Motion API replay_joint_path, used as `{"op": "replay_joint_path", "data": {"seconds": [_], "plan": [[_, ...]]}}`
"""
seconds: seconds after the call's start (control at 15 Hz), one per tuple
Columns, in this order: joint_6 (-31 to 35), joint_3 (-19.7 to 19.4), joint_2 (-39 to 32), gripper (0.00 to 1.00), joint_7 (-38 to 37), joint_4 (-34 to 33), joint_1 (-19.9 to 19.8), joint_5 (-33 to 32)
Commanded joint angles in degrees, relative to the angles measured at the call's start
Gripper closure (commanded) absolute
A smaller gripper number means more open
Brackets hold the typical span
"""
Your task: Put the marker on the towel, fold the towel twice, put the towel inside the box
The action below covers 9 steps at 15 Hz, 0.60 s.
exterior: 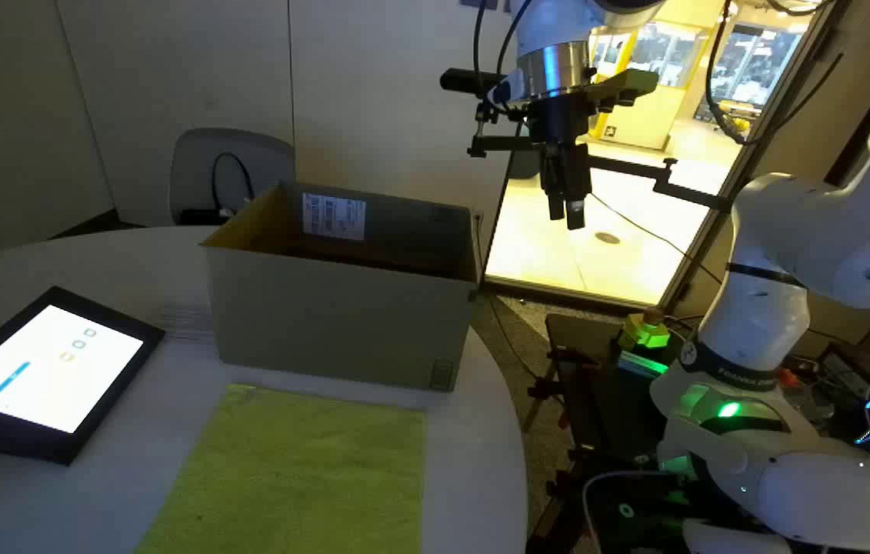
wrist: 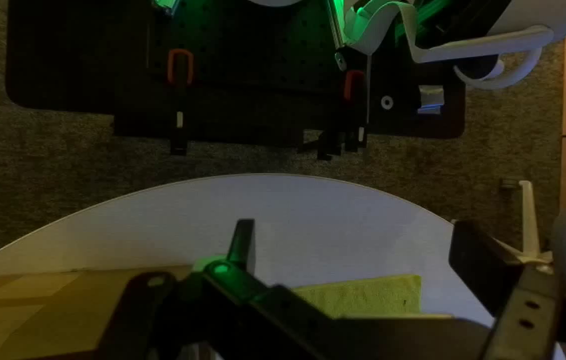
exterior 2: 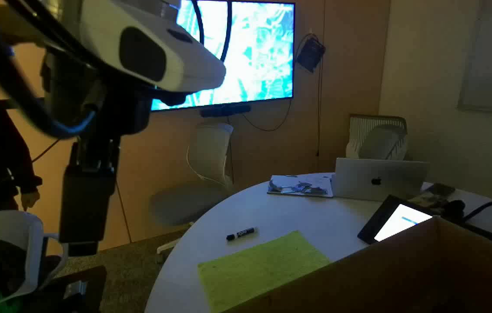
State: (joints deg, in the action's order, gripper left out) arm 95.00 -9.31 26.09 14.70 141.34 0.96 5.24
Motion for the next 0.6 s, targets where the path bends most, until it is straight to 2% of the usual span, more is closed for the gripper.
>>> {"op": "replay_joint_path", "data": {"seconds": [0.0, 0.33, 0.53], "plan": [[-0.2, 1.0, -0.1, 0.00, 0.4, -0.2, -1.1, 0.3], [-0.1, 1.2, -0.6, 0.00, 0.5, -0.8, -0.9, 0.4], [2.7, 3.2, -4.0, 0.00, 0.7, -2.2, 0.6, 0.6]]}}
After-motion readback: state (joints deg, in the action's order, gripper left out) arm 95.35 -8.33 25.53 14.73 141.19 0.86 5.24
